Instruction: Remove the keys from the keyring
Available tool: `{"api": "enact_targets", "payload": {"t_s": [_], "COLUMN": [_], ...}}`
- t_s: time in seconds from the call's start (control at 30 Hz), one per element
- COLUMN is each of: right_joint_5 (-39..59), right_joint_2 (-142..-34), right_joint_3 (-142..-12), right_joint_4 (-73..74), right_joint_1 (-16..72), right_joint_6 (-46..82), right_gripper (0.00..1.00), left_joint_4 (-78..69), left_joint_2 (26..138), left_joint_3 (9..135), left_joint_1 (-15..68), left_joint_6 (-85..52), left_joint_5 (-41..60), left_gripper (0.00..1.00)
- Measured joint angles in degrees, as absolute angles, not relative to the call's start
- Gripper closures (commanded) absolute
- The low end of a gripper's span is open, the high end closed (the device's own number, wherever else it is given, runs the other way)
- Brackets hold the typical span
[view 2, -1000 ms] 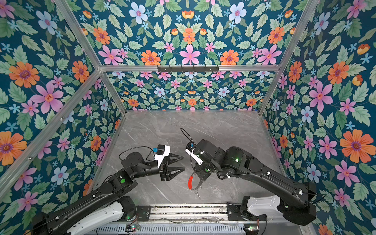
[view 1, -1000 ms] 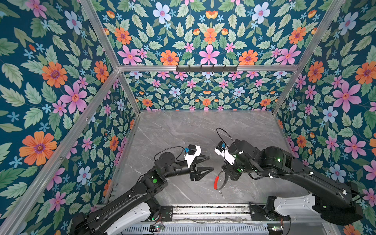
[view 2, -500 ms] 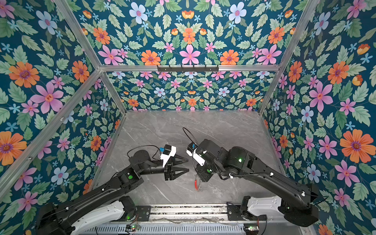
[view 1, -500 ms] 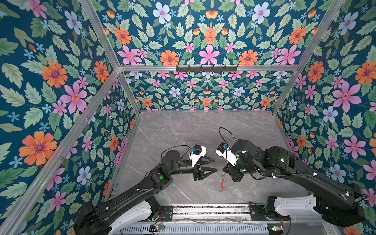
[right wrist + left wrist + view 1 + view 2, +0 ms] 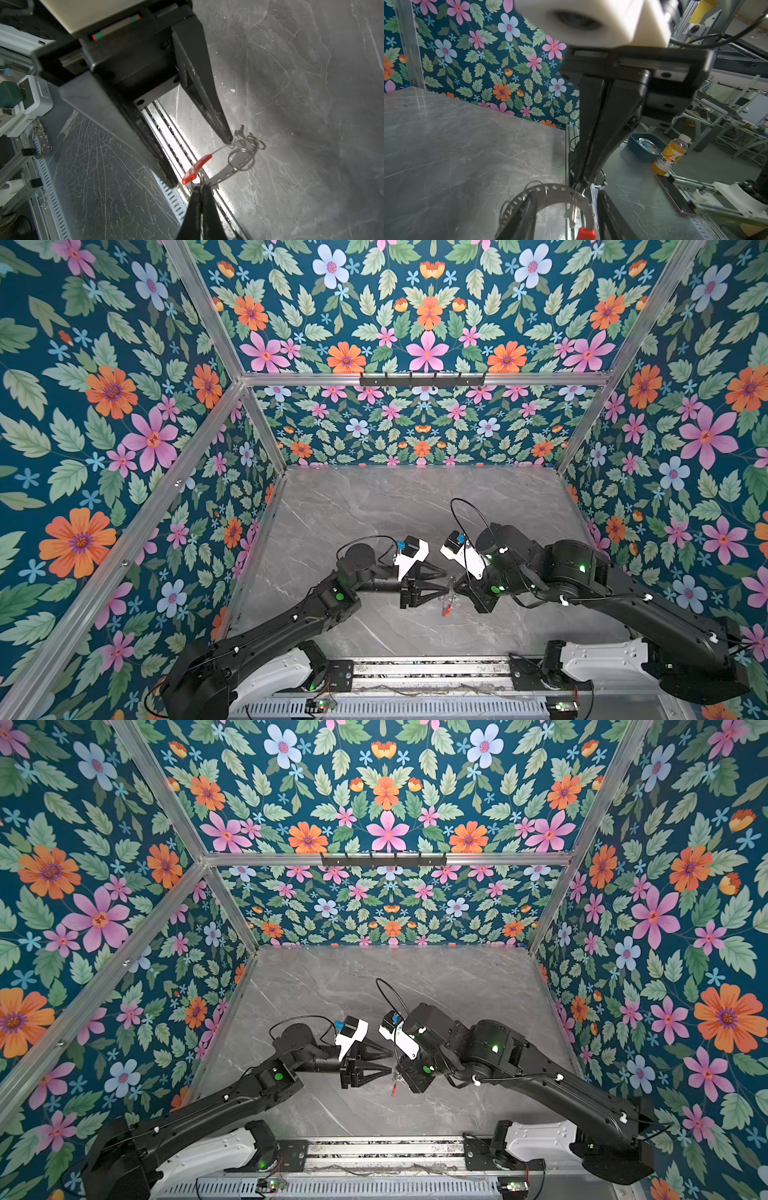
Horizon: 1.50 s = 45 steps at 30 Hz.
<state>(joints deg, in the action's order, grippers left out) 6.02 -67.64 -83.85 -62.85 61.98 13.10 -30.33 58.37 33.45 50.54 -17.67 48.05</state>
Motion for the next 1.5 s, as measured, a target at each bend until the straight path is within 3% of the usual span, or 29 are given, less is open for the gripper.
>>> {"api": "enact_targets", "payload": {"t_s": [0.43,1.03,1.37,1.4,1.5], "right_joint_5": [7.2,7.4,7.8,7.9,7.7], "right_joint_2": [-67.0,-66.0,-63.9,-63.3,-60.6], "right_joint_3": [-83.9,-82.9,-80.1,-79.5,-76.8], "right_joint_4": [-60.8,-58.3,-55.0,-54.1,-50.4], "right_joint_1": [62.0,61.9,61.9,61.9,61.9], "right_joint_6": [13.1,13.0,12.8,12.8,12.9], "right_gripper": [1.0,1.0,1.0,0.99,0.73], "left_joint_4": [-33.1,-37.3,-41.3,-41.9,-43.9], "left_joint_2": [60.6,60.9,60.5,60.2,59.3], "left_joint_3": [33.3,32.7,31.0,30.7,30.0], "left_joint_1": [50.5,50.4,50.4,50.4,50.6], "left_joint_6": [-19.2,-21.7,-24.3,-25.1,-25.7], "left_joint_5": [50.9,53.4,52.9,52.5,51.0], "left_gripper": [0.63,0.99,1.0,1.0,1.0]}}
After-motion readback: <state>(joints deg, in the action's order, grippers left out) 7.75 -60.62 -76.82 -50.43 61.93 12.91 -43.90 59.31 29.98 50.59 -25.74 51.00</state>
